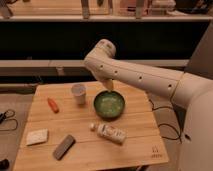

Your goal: Pick up the ceramic cup

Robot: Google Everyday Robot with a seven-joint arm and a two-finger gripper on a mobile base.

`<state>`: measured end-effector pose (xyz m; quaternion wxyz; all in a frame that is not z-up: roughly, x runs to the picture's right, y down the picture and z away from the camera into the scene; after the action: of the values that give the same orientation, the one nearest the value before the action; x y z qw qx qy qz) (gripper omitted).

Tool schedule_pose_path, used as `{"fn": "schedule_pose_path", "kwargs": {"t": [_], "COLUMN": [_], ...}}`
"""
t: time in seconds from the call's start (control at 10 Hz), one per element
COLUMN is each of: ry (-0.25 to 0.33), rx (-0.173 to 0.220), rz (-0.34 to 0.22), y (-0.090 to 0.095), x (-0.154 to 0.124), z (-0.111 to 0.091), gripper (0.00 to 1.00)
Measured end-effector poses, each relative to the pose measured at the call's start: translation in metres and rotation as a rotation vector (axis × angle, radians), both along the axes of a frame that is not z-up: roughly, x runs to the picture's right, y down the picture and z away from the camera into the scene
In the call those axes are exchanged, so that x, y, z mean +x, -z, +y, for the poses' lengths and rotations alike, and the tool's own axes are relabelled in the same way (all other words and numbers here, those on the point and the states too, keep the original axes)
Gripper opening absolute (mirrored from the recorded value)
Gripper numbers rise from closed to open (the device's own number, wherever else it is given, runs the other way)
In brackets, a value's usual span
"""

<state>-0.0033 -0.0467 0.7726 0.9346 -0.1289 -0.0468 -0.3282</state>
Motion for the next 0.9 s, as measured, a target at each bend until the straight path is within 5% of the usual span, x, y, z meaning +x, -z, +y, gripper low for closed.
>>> {"fn": "schedule_pose_path", "kwargs": {"t": [0.9], "ry": [0.051], "rx": [-0.035], "rz": [-0.123], "y": [-0.032], "x": [-0.055], "z": [0.010], "gripper": [0.80]}}
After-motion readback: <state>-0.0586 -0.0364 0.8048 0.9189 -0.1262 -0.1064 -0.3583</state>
